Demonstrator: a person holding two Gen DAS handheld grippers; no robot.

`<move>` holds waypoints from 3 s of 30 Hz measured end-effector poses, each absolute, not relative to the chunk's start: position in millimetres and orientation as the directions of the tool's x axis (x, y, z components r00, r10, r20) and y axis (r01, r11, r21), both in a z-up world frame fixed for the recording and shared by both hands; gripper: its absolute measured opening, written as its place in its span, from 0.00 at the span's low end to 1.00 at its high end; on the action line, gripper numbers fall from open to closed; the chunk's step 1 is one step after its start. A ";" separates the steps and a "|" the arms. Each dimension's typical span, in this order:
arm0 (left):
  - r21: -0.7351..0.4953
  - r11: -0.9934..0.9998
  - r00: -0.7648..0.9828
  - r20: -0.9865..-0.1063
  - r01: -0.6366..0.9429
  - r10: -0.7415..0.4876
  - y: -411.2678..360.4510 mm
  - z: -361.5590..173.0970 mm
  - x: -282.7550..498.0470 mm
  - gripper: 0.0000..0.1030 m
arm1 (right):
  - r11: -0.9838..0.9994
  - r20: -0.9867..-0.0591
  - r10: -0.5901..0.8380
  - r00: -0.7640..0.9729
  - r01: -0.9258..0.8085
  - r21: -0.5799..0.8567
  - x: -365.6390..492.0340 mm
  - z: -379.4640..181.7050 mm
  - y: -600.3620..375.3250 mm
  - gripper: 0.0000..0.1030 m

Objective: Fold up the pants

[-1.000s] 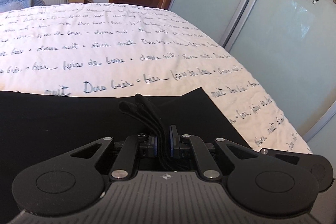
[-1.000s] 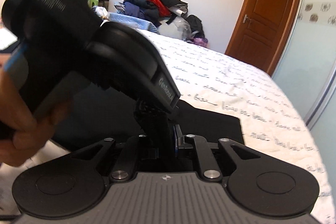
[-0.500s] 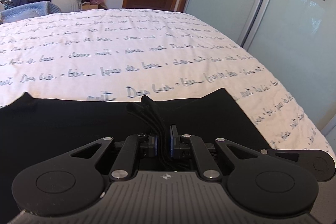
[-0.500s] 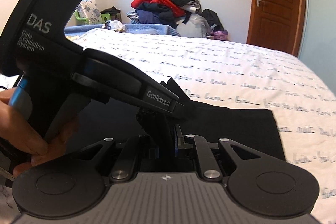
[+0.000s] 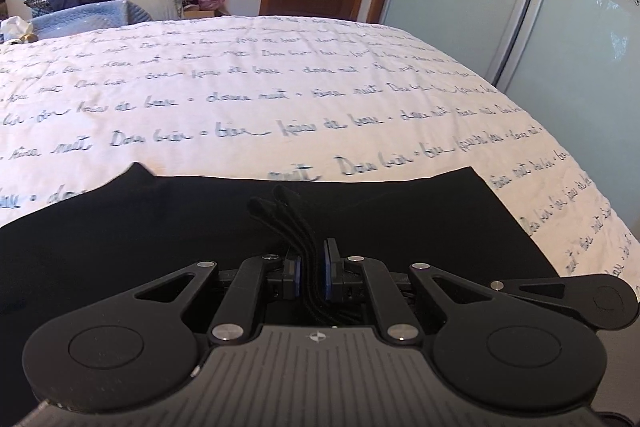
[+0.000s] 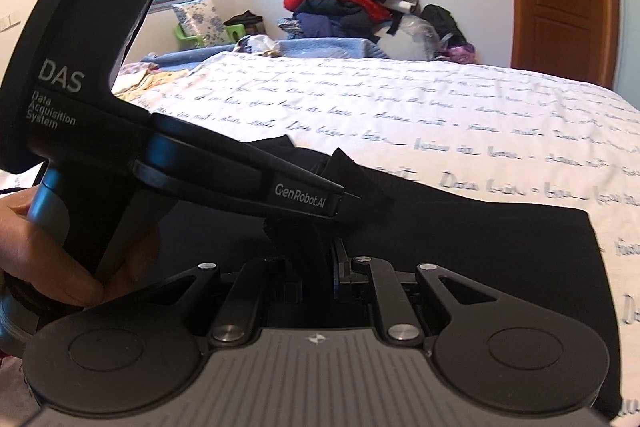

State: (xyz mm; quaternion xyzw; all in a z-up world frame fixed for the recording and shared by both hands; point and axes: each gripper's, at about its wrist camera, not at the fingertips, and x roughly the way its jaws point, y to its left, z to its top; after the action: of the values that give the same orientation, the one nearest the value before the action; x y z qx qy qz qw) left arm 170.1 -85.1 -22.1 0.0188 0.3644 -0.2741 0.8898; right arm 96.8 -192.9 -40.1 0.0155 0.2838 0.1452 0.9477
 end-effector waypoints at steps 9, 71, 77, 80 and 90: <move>-0.170 0.854 0.592 -0.654 0.492 -0.471 -64.3 -25.5 175.4 0.14 | 0.952 -0.546 0.296 0.784 -0.292 0.097 103.5 -43.1 -171.9 0.13; 0.106 0.945 0.733 -0.660 0.311 -0.167 -20.4 -19.1 161.4 0.77 | 0.916 -0.665 0.277 0.693 -0.400 -0.036 121.6 -40.8 -164.2 0.49; 0.149 0.962 0.767 -0.637 0.229 -0.084 -1.5 -16.6 154.3 0.84 | 0.918 -0.670 0.248 0.700 -0.391 -0.068 118.9 -39.5 -157.3 0.49; 0.117 0.973 0.761 -0.645 0.198 -0.077 10.0 -16.7 154.5 0.84 | 0.916 -0.671 0.247 0.699 -0.394 -0.074 119.5 -39.5 -152.4 0.49; 0.067 0.993 0.770 -0.638 0.092 -0.029 56.1 -10.8 142.4 0.86 | 0.883 -0.625 0.243 0.742 -0.435 -0.173 108.4 -16.9 -117.8 0.49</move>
State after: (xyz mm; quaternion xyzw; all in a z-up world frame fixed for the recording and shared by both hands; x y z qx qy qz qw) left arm 142.4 56.1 -10.8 0.0472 0.3377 -0.0322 0.9395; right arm 108.4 -117.8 -16.9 -0.1560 0.3087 0.1843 0.9200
